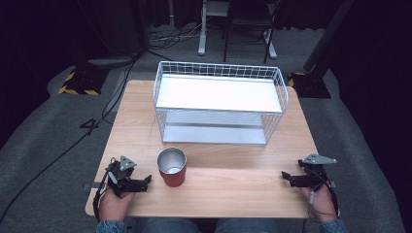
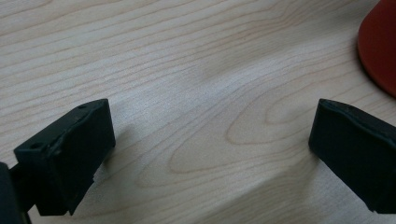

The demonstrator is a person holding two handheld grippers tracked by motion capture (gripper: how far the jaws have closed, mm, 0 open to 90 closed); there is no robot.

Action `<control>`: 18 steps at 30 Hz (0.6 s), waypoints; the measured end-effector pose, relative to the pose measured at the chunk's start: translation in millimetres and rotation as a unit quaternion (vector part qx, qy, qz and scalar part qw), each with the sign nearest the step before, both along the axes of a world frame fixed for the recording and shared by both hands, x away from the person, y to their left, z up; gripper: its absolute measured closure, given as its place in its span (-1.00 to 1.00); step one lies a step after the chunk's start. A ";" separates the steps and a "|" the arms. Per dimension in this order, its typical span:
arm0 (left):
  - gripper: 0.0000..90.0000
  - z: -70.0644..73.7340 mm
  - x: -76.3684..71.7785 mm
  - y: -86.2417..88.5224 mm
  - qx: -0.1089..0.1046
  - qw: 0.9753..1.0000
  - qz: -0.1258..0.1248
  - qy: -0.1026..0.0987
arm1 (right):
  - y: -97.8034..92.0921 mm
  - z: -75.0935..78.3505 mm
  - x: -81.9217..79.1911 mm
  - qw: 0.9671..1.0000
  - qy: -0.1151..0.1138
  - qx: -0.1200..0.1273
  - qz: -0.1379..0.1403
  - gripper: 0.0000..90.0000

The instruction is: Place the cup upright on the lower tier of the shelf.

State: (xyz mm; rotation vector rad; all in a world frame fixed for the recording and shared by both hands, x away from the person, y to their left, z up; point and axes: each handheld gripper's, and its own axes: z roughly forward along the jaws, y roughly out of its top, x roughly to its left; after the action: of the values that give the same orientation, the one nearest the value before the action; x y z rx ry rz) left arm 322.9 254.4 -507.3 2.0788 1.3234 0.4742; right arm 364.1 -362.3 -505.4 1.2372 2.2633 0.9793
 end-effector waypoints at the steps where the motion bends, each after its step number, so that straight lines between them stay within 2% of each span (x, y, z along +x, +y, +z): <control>1: -0.99 0.0 0.0 0.0 0.000 1.000 0.000 0.000 | 0.0 0.0 0.0 1.000 0.000 0.000 0.000 -0.79; 6: -0.99 -0.1 -0.4 -0.2 0.000 1.000 0.001 -0.001 | -0.2 0.5 1.0 1.000 -0.006 0.004 0.002 -0.66; 11: -0.99 0.0 -2.2 -0.7 0.001 1.000 0.002 -0.001 | 1.3 0.1 3.1 1.000 -0.002 0.000 0.014 -0.76; 18: -0.96 0.3 -5.3 -0.7 0.000 1.000 0.006 -0.003 | 1.6 0.0 4.9 1.000 -0.002 0.000 0.009 -0.77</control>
State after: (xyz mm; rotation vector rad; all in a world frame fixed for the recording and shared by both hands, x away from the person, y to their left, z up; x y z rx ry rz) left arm 317.6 253.7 -507.0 2.0693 1.3318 0.4857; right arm 369.0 -360.7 -505.4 1.2158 2.2752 0.9886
